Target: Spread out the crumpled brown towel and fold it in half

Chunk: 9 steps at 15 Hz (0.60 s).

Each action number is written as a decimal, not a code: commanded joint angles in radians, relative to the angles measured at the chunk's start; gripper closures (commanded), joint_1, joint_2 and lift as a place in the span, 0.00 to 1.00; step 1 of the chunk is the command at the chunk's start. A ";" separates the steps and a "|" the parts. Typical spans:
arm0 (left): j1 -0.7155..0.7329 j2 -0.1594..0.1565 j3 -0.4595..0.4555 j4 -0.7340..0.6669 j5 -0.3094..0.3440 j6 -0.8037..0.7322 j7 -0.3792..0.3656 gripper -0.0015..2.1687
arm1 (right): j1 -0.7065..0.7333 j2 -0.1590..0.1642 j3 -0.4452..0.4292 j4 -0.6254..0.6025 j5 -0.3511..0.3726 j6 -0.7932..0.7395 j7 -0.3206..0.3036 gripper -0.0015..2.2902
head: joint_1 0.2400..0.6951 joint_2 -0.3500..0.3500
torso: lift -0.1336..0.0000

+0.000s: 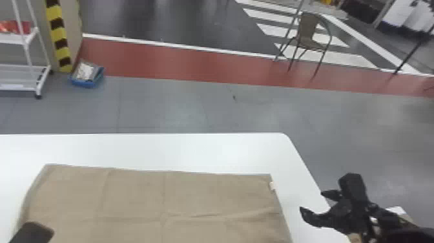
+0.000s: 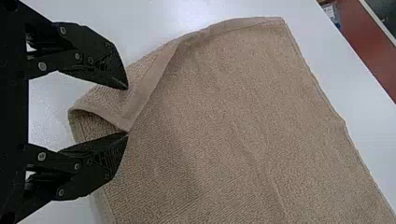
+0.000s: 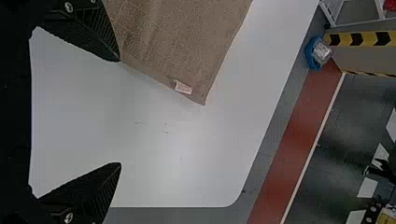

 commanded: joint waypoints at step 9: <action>0.030 0.006 0.014 -0.022 -0.015 0.000 -0.023 0.30 | 0.000 -0.003 -0.002 0.014 0.001 0.003 0.000 0.04 | 1.00 0.00 | 1.00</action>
